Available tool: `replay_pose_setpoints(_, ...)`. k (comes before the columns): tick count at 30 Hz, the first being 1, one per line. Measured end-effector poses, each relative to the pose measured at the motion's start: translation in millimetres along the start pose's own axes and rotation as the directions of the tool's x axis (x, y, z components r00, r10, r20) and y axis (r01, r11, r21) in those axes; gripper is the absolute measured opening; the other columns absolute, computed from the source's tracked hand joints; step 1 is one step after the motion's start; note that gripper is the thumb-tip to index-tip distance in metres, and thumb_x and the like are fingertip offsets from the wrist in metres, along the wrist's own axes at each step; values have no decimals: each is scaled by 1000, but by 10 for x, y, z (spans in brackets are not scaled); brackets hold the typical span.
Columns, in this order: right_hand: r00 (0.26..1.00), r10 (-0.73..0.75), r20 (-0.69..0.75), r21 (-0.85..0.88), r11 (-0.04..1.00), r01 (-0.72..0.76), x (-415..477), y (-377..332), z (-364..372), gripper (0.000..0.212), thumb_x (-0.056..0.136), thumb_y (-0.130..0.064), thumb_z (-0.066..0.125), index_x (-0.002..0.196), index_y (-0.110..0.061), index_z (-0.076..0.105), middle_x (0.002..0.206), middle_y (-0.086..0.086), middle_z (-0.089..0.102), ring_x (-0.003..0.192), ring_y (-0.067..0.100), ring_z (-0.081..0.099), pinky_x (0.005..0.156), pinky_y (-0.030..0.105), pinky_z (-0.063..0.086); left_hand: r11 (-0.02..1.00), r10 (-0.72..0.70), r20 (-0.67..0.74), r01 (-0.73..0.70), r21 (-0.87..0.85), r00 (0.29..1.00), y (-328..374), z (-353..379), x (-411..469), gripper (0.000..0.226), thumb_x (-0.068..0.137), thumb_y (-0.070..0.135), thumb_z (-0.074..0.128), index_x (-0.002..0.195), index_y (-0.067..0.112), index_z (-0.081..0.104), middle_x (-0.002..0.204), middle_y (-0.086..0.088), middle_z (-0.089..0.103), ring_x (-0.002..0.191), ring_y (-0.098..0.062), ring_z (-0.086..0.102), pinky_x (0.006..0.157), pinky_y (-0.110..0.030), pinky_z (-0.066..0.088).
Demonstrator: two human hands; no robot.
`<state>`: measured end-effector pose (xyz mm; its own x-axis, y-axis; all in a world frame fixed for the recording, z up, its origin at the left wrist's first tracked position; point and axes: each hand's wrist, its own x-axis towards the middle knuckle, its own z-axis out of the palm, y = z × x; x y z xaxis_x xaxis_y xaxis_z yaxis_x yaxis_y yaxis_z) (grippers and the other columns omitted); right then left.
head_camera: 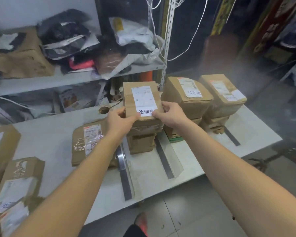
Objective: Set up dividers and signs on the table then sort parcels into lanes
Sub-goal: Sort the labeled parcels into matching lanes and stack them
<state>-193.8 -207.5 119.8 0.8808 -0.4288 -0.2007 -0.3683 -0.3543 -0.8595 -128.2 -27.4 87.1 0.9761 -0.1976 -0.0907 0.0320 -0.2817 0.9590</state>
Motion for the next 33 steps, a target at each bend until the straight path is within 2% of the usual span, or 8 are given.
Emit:
replay_pose_setpoints(5, 999, 9, 37, -46, 999, -7, 156, 99, 114, 56, 88, -33, 72, 139, -21, 53, 131, -6, 63, 113, 15, 61, 94, 34, 53, 999, 24, 33, -25, 23, 999, -107, -1, 112, 44, 77, 31, 82, 119, 26, 70, 99, 17, 73, 92, -2, 69, 63, -11, 54)
replay_pose_setpoints(10, 998, -38, 50, -208, 977, 47, 203, 186, 144, 54, 92, -47, 62, 141, -26, 49, 136, -8, 60, 111, 12, 58, 84, 28, 52, 986, 58, 13, -59, 156, 998, -202, 42, 186, 49, 75, 47, 77, 122, 32, 68, 104, 17, 73, 93, -4, 67, 78, -32, 60)
replay_pose_setpoints(15, 996, -80, 44, -312, 946, 90, 219, 187, 129, 59, 93, -50, 60, 143, -22, 47, 138, -5, 58, 103, 9, 54, 64, 13, 41, 939, 51, -36, -36, 343, 998, -155, 27, 174, 61, 74, 62, 67, 126, 30, 61, 115, 7, 65, 101, -12, 59, 80, -35, 55)
replay_pose_setpoints(20, 987, -143, 70, -329, 931, 159, 211, 113, 66, 66, 92, -45, 64, 149, -26, 37, 144, -4, 54, 126, 21, 54, 84, 27, 43, 876, 83, -53, -48, 480, 995, 10, -7, 140, 61, 80, 60, 65, 130, 27, 54, 122, 3, 63, 97, -15, 53, 66, -26, 39)
replay_pose_setpoints(23, 978, -196, 72, -351, 913, 209, 181, 53, 4, 69, 91, -42, 65, 151, -29, 33, 145, -4, 53, 127, 22, 53, 85, 28, 40, 846, 95, -55, -52, 531, 994, 109, -45, 107, 61, 83, 57, 63, 135, 29, 50, 130, 2, 61, 112, -22, 58, 75, -31, 41)
replay_pose_setpoints(26, 960, -269, 76, -368, 887, 278, 117, 2, -49, 70, 90, -39, 67, 151, -28, 33, 142, -1, 55, 126, 23, 53, 85, 28, 39, 830, 93, -82, -32, 557, 992, 223, -75, 41, 67, 87, 48, 64, 146, 27, 39, 141, 0, 54, 124, -25, 53, 88, -39, 46)
replay_pose_setpoints(29, 935, -345, 86, -421, 838, 348, 46, -72, -106, 72, 90, -36, 69, 151, -24, 34, 140, 0, 56, 120, 22, 56, 88, 32, 44, 809, 135, -82, -62, 584, 987, 328, -106, -96, 69, 89, 44, 64, 149, 26, 35, 147, -2, 49, 130, -26, 49, 92, -38, 45)
replay_pose_setpoints(33, 852, -495, 171, -585, 644, 493, -53, -237, -111, 74, 89, -38, 67, 152, -22, 32, 150, 2, 46, 135, 25, 44, 103, 41, 43, 709, 192, -32, -116, 696, 981, 411, -290, -358, 80, 86, 50, 65, 153, 27, 28, 153, 1, 40, 135, -24, 43, 100, -43, 44)
